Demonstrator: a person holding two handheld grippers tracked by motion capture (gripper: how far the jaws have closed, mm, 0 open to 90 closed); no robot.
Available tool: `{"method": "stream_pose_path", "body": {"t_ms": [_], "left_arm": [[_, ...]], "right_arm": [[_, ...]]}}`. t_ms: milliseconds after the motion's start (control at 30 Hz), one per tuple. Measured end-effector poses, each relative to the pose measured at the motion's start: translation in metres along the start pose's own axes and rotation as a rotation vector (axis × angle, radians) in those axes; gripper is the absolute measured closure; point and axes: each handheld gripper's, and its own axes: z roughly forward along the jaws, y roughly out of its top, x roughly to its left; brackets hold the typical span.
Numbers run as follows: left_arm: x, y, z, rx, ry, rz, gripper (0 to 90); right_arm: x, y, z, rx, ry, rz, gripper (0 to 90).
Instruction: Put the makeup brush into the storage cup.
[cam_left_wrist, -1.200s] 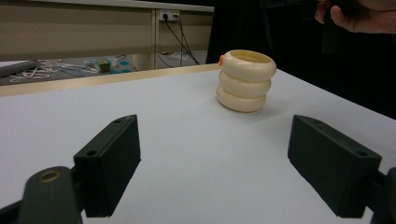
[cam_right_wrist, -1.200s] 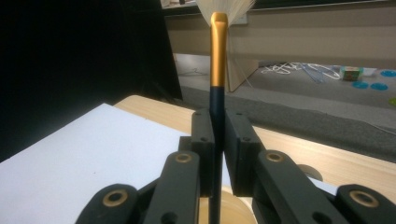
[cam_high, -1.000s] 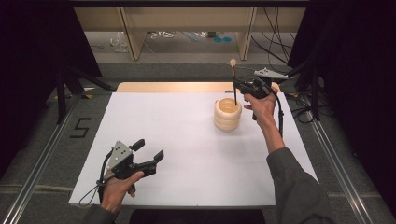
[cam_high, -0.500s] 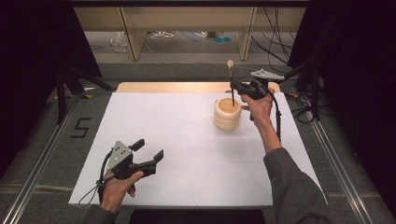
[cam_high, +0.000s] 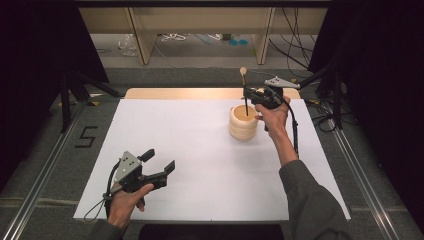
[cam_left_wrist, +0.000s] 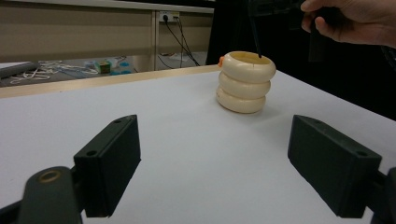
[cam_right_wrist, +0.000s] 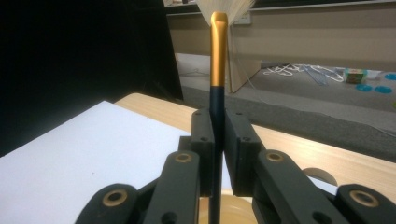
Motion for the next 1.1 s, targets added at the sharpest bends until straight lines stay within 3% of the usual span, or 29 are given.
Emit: {"method": "stream_pose_path", "body": {"t_ms": [500,1100], "left_arm": [[0.0,0.0,0.0,-0.001,0.001,-0.003,16.7],[0.0,-0.001,0.001,0.002,0.001,0.002,16.7]], "right_arm": [[0.002,-0.009,0.004,0.018,-0.002,-0.013,83.3],[-0.003,-0.025,0.004,0.017,-0.009,0.009,83.3]]}}
